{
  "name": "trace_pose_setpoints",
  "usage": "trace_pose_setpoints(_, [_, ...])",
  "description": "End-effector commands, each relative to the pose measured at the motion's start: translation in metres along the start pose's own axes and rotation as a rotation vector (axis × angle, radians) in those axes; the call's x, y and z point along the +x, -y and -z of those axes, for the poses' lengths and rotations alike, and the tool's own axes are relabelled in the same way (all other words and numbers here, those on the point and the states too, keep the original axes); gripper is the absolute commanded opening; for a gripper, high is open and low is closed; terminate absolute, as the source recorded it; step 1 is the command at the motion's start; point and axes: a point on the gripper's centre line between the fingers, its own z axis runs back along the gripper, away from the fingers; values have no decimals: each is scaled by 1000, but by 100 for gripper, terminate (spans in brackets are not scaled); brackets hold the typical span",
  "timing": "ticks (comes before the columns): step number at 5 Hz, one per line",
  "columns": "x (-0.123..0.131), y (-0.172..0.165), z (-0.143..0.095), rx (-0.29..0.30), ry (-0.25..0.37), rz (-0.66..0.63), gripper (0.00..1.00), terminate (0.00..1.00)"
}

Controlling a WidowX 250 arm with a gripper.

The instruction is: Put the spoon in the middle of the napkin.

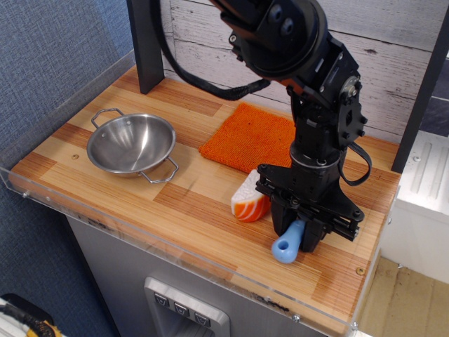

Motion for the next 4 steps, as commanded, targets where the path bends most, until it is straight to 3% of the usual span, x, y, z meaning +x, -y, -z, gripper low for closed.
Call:
trace_pose_setpoints(1, [9,-10,-57,-45,107,-7,0,0])
trace_pose_setpoints(3, [24,-40,-109,-82,178,-82,0,0])
trace_pose_setpoints(4, [41,-70,-113,-77,191,-132,0,0])
